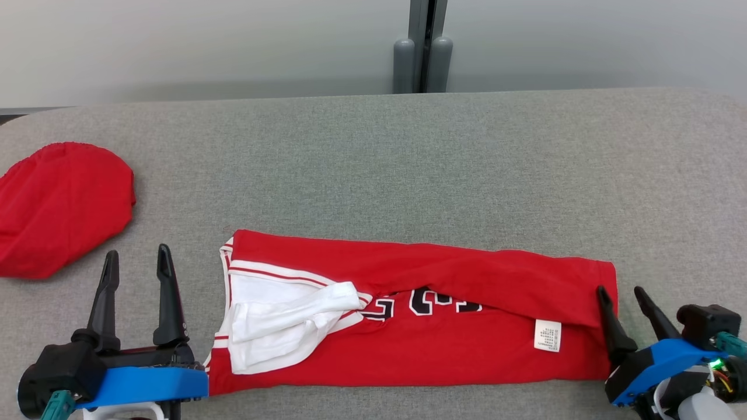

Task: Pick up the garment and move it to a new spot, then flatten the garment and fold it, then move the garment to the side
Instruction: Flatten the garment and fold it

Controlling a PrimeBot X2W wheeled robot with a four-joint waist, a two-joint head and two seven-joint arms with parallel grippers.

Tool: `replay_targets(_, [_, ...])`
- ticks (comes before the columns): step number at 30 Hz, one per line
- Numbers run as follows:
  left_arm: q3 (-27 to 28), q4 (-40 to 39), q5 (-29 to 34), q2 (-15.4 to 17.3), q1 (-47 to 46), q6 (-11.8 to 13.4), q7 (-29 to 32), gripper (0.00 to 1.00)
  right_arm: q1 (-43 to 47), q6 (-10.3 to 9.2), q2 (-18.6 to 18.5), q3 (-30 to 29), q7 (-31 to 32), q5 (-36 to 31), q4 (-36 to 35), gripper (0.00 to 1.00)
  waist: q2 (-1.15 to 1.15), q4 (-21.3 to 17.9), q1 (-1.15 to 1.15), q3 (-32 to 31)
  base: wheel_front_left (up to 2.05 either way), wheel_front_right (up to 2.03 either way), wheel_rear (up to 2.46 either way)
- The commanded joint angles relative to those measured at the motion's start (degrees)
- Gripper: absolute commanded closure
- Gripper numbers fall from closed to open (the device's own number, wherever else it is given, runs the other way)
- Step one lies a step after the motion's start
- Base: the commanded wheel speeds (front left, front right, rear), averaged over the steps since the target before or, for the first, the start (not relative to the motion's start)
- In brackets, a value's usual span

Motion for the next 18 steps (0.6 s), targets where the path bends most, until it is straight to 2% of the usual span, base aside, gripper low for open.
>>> replay_targets(1, [0.50,-0.04,0.54,-0.33,0.23,-0.41,-0.13,0.00,-0.73,0.03,0.08,0.09,0.25,-0.17,0.38,0.00,0.00,0.03,0.00,0.09,0.00,0.00,0.00])
replay_targets(8, [5.56,1.51,7.30,-3.68,-0.95,-3.38,-0.13,0.00,-1.81,0.03,1.20,1.90,3.34,0.24,4.78,0.00,0.00,0.08,0.00,1.05,0.00,0.00,0.00])
replay_targets(17, [8.80,2.38,11.54,-5.67,-1.88,-4.73,-0.13,0.00,-1.11,0.01,2.26,3.52,6.38,-0.82,9.69,0.00,0.00,0.10,0.00,1.45,0.00,0.00,0.00])
replay_targets(18, [8.95,2.43,11.81,-5.82,-1.95,-4.83,-0.13,0.00,-0.94,0.02,2.66,4.18,6.95,-0.63,9.93,0.22,0.00,0.06,0.00,1.44,0.00,0.00,0.00])
